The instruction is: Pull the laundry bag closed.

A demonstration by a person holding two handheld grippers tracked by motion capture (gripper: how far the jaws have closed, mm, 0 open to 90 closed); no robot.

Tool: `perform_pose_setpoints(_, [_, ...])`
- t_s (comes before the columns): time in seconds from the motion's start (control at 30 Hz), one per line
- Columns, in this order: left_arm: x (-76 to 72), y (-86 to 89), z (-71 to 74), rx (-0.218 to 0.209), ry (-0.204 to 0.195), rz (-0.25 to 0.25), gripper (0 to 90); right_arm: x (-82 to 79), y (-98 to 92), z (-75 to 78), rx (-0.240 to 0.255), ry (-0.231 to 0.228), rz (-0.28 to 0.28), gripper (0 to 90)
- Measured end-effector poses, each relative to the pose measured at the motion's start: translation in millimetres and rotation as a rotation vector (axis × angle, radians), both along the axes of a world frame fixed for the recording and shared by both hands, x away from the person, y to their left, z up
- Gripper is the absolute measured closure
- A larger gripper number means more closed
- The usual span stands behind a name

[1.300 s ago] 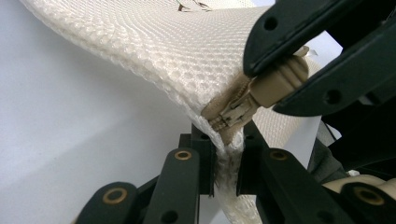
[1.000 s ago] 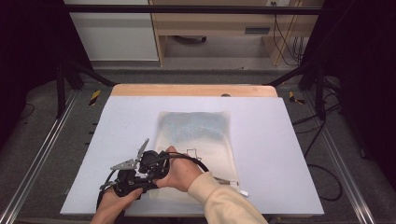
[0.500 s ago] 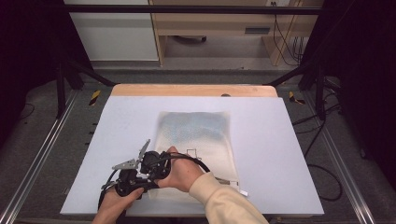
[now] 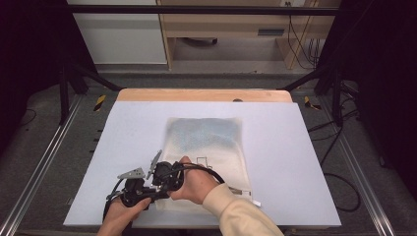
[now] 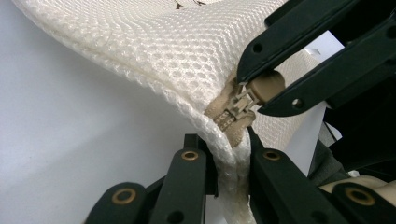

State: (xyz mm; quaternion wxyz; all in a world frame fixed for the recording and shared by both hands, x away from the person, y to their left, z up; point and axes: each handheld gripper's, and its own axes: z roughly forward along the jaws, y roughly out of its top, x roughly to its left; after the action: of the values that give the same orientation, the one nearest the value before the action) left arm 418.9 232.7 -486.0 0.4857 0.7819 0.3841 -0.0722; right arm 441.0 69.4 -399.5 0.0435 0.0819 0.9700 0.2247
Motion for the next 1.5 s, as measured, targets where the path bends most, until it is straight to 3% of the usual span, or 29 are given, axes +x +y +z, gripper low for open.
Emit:
perform_pose_setpoints(0.53, [-0.8,1.6,3.6,-0.012,-0.010,-0.005,85.2,0.9,-11.6,-1.2,-0.033,-0.005,0.006,82.0])
perform_pose_setpoints(1.5, [-2.3,2.4,5.2,-0.017,-0.010,-0.007,85.0,7.7,-46.8,-13.9,-0.031,0.036,-0.069,81.9])
